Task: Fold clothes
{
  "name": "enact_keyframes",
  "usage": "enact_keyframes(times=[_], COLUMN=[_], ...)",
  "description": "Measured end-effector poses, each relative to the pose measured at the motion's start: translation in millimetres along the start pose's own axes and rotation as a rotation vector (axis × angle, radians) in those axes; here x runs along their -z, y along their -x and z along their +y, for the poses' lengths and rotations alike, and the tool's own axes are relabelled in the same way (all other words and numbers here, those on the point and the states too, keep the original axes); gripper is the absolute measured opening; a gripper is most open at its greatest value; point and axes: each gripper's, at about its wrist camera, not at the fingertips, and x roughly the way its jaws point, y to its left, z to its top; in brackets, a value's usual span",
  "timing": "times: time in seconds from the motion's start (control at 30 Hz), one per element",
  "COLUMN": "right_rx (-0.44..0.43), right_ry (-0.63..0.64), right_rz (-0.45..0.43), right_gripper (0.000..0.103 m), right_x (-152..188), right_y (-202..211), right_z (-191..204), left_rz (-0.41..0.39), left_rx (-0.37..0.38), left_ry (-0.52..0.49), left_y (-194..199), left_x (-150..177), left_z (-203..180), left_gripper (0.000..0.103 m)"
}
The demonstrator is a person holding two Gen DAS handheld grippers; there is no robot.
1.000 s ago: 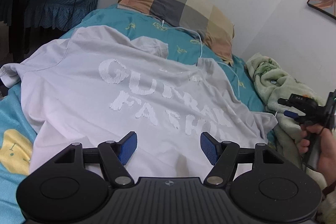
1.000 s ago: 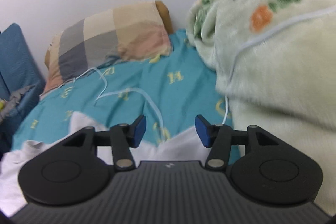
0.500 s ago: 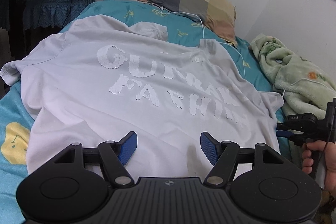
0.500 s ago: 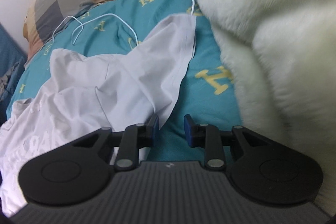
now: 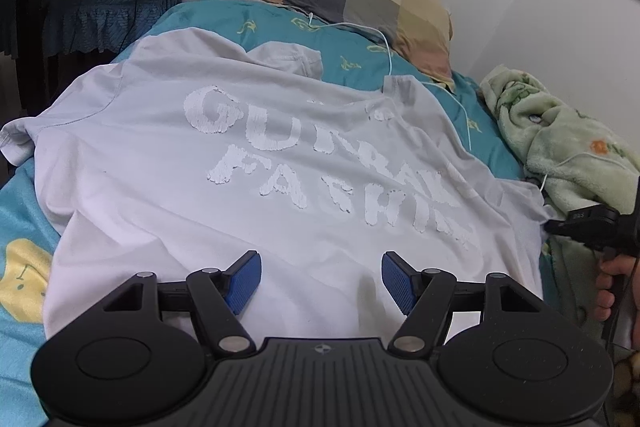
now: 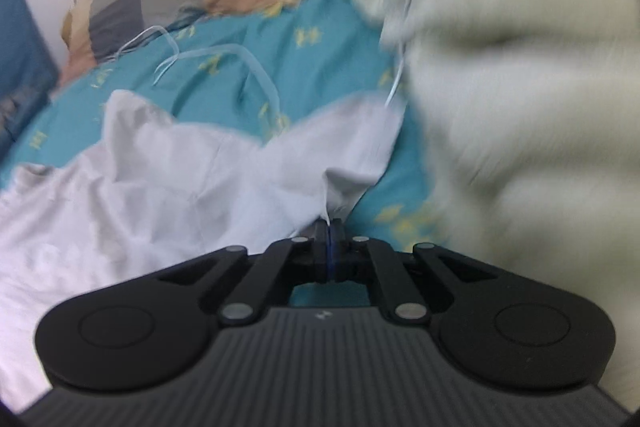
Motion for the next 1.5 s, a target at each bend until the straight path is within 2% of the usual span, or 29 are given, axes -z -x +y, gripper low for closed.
enact_keyframes(times=[0.07, 0.13, 0.33, 0.53, 0.63, 0.7, 0.73, 0.87, 0.93, 1.0, 1.13, 1.23, 1.27, 1.3, 1.37, 1.5], right_rx=[0.099, 0.103, 0.066, -0.053, -0.160, -0.252, -0.299, -0.471, -0.530, -0.551, -0.571, -0.590, -0.600, -0.608, -0.620, -0.588], right_ry=[0.128, 0.113, 0.012, 0.035, 0.113, 0.202, 0.242, 0.380, 0.433, 0.464, 0.389, 0.350, 0.342, 0.324, 0.299, 0.240], right_rz=[-0.070, -0.078, -0.097, -0.196, -0.287, -0.345, -0.344, -0.286, -0.231, -0.159, -0.046, -0.013, -0.023, -0.031, -0.029, -0.016], right_gripper=[0.003, 0.003, 0.003, 0.003, 0.003, 0.003, 0.003, 0.003, 0.003, 0.004, 0.005, 0.010, 0.024, 0.044, 0.060, 0.060], right_x=[-9, -15, -19, -27, -35, -34, -29, 2, 27, 50, 65, 67, 67, 68, 71, 71], right_y=[14, 21, 23, 39, 63, 87, 91, 96, 87, 73, 53, 61, 70, 79, 99, 146], right_z=[1, -9, -25, 5, 52, 99, 125, 219, 252, 273, 266, 250, 241, 230, 207, 162], left_rz=[-0.005, -0.006, -0.011, -0.022, -0.045, -0.073, -0.088, -0.144, -0.170, -0.191, -0.181, -0.175, -0.171, -0.167, -0.159, -0.152], left_rx=[0.003, 0.006, 0.008, 0.012, 0.020, 0.031, 0.034, 0.031, 0.022, 0.016, 0.009, 0.021, 0.024, 0.029, 0.038, 0.059], left_ry=[0.012, 0.021, 0.037, 0.062, 0.097, 0.134, 0.155, 0.233, 0.276, 0.321, 0.361, 0.328, 0.310, 0.289, 0.244, 0.146], left_y=[2, 4, 5, 7, 13, 20, 25, 43, 51, 57, 56, 53, 51, 50, 47, 47], left_x=[-1, -2, -6, -12, -18, -23, -25, -36, -40, -42, -44, -44, -44, -44, -41, -34], left_z=[2, 3, 6, 10, 17, 24, 29, 53, 69, 85, 100, 93, 88, 83, 72, 47], left_gripper=[0.068, 0.068, 0.068, 0.068, 0.068, 0.068, 0.068, 0.068, 0.068, 0.068, 0.068, 0.068, 0.068, 0.068, 0.068, 0.068])
